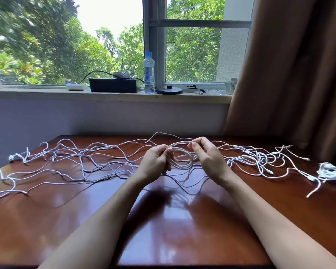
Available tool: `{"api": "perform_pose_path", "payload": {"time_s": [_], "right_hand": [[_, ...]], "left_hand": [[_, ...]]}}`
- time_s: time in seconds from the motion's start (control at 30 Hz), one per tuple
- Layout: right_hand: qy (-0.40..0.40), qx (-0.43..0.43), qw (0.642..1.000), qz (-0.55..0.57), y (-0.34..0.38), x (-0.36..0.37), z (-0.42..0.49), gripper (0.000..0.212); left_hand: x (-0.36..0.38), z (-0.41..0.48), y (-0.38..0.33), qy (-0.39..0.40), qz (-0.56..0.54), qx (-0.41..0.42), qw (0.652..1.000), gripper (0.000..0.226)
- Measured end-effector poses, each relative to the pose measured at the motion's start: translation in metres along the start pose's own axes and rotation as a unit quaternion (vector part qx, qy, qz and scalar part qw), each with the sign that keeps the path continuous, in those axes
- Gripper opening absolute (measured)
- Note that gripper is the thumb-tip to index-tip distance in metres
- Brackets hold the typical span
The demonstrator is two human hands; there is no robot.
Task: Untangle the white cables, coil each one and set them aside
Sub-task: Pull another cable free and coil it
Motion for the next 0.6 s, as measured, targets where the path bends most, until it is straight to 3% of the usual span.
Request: {"api": "perform_pose_path", "payload": {"time_s": [0.33, 0.43, 0.6], "right_hand": [[-0.106, -0.013, 0.984, -0.140, -0.013, -0.023, 0.005, 0.007], [-0.085, -0.006, 0.976, -0.198, -0.016, -0.021, 0.006, 0.007], [0.019, -0.044, 0.967, -0.248, -0.013, 0.001, 0.004, 0.015]], "left_hand": [[0.005, -0.005, -0.010, -0.003, -0.029, -0.002, 1.000, 0.030], [0.000, -0.004, -0.010, -0.035, -0.048, -0.001, 0.998, 0.034], [-0.012, -0.004, -0.007, -0.096, -0.104, -0.031, 0.989, 0.036]]}}
Point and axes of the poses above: each hand's wrist, its own z-axis towards the middle knuckle, its own x-axis out of the palm, y = z × x, the point moved 8 cm from there along z, towards the middle knuckle, and after that the axes turned 4 degrees about y, right-handed, at the moved point
